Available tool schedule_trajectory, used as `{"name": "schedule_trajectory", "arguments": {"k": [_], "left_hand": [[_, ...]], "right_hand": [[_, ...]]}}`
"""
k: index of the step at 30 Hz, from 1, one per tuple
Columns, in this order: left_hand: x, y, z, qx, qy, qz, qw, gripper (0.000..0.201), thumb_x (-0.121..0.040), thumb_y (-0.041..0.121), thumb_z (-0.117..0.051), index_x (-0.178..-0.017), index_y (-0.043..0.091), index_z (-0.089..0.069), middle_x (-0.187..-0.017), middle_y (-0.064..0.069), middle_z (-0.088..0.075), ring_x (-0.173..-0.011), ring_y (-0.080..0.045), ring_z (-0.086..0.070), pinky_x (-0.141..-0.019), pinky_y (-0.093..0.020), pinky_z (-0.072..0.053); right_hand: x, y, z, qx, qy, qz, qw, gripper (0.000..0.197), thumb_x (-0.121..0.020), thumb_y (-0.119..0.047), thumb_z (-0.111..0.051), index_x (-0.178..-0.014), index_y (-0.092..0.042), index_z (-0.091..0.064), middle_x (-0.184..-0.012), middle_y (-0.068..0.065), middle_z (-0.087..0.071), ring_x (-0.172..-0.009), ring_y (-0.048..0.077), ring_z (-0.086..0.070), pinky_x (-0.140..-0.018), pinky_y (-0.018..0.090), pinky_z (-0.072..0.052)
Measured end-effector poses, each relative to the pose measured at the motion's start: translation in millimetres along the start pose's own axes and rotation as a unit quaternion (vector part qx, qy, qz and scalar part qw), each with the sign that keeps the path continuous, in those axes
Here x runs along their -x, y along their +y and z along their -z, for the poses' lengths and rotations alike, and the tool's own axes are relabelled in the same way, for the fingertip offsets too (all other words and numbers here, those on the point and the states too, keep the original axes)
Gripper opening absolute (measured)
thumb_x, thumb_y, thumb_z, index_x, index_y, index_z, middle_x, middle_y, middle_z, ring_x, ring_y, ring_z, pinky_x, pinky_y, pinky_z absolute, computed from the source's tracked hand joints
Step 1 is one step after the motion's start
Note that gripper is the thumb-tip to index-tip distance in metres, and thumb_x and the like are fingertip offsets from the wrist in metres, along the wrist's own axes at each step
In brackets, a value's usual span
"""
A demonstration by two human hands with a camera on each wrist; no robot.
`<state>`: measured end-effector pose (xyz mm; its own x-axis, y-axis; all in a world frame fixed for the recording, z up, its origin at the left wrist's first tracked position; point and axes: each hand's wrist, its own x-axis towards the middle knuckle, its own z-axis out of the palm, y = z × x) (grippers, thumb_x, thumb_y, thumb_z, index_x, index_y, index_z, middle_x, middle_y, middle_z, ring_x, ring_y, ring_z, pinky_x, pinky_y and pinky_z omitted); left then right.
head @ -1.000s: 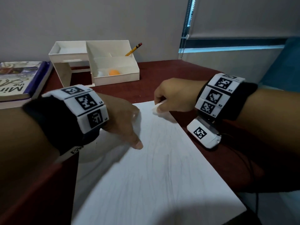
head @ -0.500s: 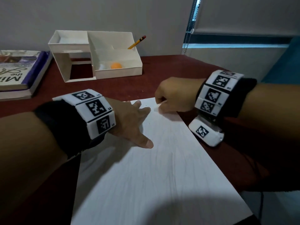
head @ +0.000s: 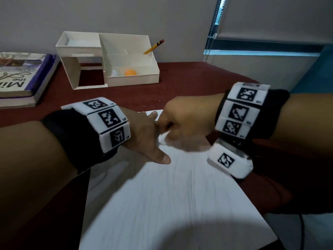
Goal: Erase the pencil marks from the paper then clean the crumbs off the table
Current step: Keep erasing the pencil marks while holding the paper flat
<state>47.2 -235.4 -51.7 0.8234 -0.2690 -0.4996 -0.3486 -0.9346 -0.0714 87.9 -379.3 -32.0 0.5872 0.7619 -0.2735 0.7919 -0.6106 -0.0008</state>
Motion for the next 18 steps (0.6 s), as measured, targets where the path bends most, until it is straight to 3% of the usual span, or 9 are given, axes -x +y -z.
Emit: {"name": "schedule_trajectory", "arguments": {"k": [2, 4, 6, 8, 9, 12, 14, 18], "left_hand": [[0.5, 2.0, 0.4, -0.017, 0.003, 0.015, 1.000, 0.109, -0.075, 0.081, -0.049, -0.154, 0.035, 0.012, -0.164, -0.002, 0.010, -0.151, -0.027, -0.008, -0.118, -0.045, -0.017], [1.8, 3.9, 1.9, -0.021, 0.003, 0.023, 1.000, 0.111, -0.075, 0.081, -0.049, -0.154, 0.033, 0.012, -0.164, -0.001, 0.011, -0.151, -0.027, -0.010, -0.118, -0.045, -0.018], [2.1, 1.8, 0.7, 0.002, -0.005, 0.003, 1.000, 0.096, -0.076, 0.078, -0.052, -0.154, 0.040, -0.010, -0.165, -0.002, -0.001, -0.149, -0.025, -0.015, -0.117, -0.042, -0.020], [2.6, -0.2, 0.6, 0.029, -0.004, -0.019, 0.999, 0.067, -0.078, 0.075, -0.054, -0.138, 0.051, -0.037, -0.162, 0.000, -0.018, -0.150, -0.022, -0.012, -0.117, -0.041, -0.019], [2.8, -0.7, 1.1, 0.031, -0.003, -0.020, 0.999, 0.066, -0.078, 0.075, -0.055, -0.136, 0.051, -0.037, -0.163, 0.000, -0.017, -0.150, -0.022, -0.010, -0.117, -0.041, -0.018], [1.8, 1.1, 1.0, -0.020, -0.005, 0.026, 0.999, 0.109, -0.074, 0.082, -0.049, -0.156, 0.034, 0.005, -0.165, 0.001, 0.009, -0.151, -0.026, -0.009, -0.118, -0.047, -0.018], [-0.5, 2.5, 1.2, -0.041, -0.002, 0.034, 0.999, 0.114, -0.073, 0.084, -0.047, -0.155, 0.029, 0.010, -0.164, 0.001, 0.011, -0.151, -0.027, -0.010, -0.118, -0.049, -0.020], [-3.8, -1.4, -1.4, -0.024, -0.008, 0.025, 0.999, 0.115, -0.069, 0.088, -0.046, -0.153, 0.038, 0.013, -0.164, 0.000, 0.012, -0.151, -0.028, -0.007, -0.119, -0.052, -0.018]], "right_hand": [[-4.9, 14.1, 0.9, 0.012, 0.034, -0.053, 0.998, 0.027, -0.093, -0.043, -0.062, -0.090, -0.019, -0.073, -0.076, -0.004, -0.067, -0.074, 0.016, -0.064, -0.068, 0.033, -0.055], [-7.6, 13.6, -4.5, 0.086, 0.058, -0.066, 0.992, 0.026, -0.094, -0.038, -0.058, -0.087, -0.017, -0.071, -0.075, -0.002, -0.066, -0.072, 0.019, -0.064, -0.067, 0.033, -0.054], [-4.0, -4.4, -11.5, 0.114, 0.048, -0.022, 0.992, 0.017, -0.093, -0.029, -0.058, -0.084, -0.016, -0.064, -0.068, -0.005, -0.060, -0.061, 0.013, -0.059, -0.062, 0.029, -0.052], [5.1, -18.7, -10.4, 0.078, 0.012, 0.016, 0.997, 0.014, -0.093, -0.027, -0.060, -0.080, -0.026, -0.056, -0.065, -0.010, -0.054, -0.057, 0.005, -0.051, -0.058, 0.022, -0.044], [7.1, -16.5, -7.1, 0.051, 0.000, 0.015, 0.999, 0.013, -0.093, -0.029, -0.061, -0.081, -0.028, -0.056, -0.068, -0.010, -0.056, -0.060, 0.005, -0.054, -0.059, 0.022, -0.045], [-0.8, 16.3, -0.1, 0.063, 0.031, -0.056, 0.996, 0.018, -0.095, -0.035, -0.061, -0.088, -0.019, -0.067, -0.075, -0.007, -0.060, -0.074, 0.016, -0.059, -0.063, 0.028, -0.045], [-0.7, 26.3, -2.0, 0.080, 0.042, -0.087, 0.992, 0.022, -0.096, -0.037, -0.061, -0.091, -0.018, -0.070, -0.076, -0.008, -0.059, -0.076, 0.016, -0.058, -0.061, 0.027, -0.039], [9.2, 9.3, -6.3, 0.009, -0.003, -0.031, 0.999, 0.021, -0.092, -0.042, -0.064, -0.090, -0.022, -0.071, -0.079, -0.007, -0.066, -0.073, 0.010, -0.060, -0.065, 0.028, -0.049]]}}
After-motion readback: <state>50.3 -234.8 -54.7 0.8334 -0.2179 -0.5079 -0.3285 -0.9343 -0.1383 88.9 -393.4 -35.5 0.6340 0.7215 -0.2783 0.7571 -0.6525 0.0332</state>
